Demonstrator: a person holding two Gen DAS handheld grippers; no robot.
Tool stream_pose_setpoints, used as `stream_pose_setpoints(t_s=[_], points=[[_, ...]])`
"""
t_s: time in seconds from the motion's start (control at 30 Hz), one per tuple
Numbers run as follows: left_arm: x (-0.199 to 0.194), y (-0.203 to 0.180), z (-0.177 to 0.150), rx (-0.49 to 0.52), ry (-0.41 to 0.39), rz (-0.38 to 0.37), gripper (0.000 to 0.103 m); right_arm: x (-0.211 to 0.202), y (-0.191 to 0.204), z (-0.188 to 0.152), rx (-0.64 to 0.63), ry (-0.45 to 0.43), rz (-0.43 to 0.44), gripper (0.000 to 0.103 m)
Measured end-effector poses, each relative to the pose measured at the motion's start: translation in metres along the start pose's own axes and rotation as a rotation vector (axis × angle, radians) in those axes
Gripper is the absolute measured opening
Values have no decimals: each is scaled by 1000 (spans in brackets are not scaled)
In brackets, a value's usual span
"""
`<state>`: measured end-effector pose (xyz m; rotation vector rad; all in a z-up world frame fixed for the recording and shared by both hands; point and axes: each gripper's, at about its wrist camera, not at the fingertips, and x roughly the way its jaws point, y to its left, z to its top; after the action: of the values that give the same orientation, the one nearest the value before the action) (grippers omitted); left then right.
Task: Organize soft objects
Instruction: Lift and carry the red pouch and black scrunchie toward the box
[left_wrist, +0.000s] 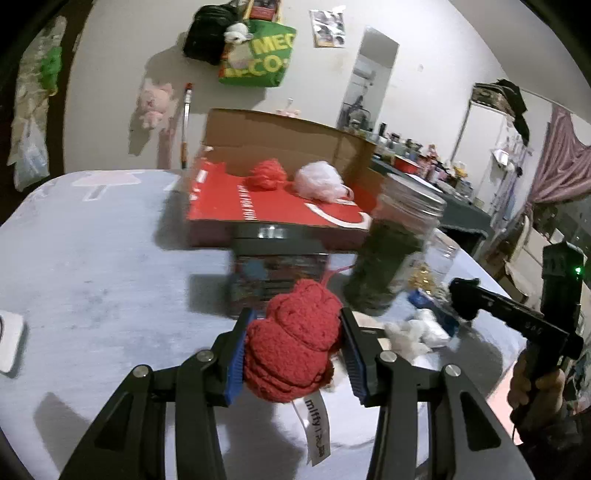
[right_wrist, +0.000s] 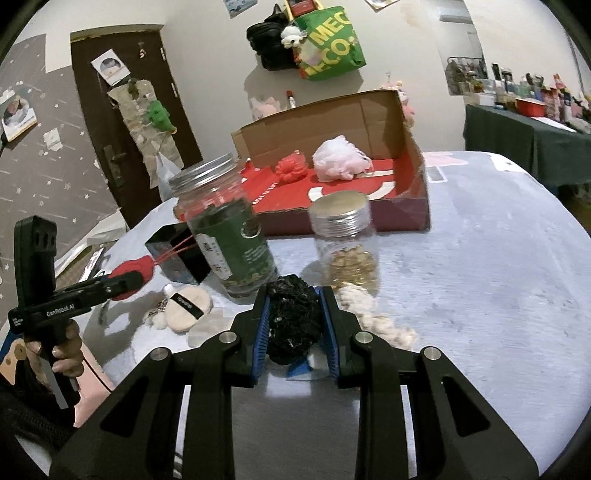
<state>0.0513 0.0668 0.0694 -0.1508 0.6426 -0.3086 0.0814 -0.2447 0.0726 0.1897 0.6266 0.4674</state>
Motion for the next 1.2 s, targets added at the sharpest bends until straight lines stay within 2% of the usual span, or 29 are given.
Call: stream_pose_setpoints(t_s=[0.3, 0.5, 0.9, 1.2], points=[[-12, 38, 0, -56, -12, 72, 47, -8, -17, 3, 26, 0, -24, 25], [-10, 56, 3, -56, -7, 102, 47, -10, -27, 7, 39, 6, -29, 25], [18, 88, 22, -14, 53, 78, 47, -4, -60, 24, 54, 53, -26, 25], [30, 90, 40, 40, 59, 49, 47, 12, -76, 43, 49, 93, -15, 25]])
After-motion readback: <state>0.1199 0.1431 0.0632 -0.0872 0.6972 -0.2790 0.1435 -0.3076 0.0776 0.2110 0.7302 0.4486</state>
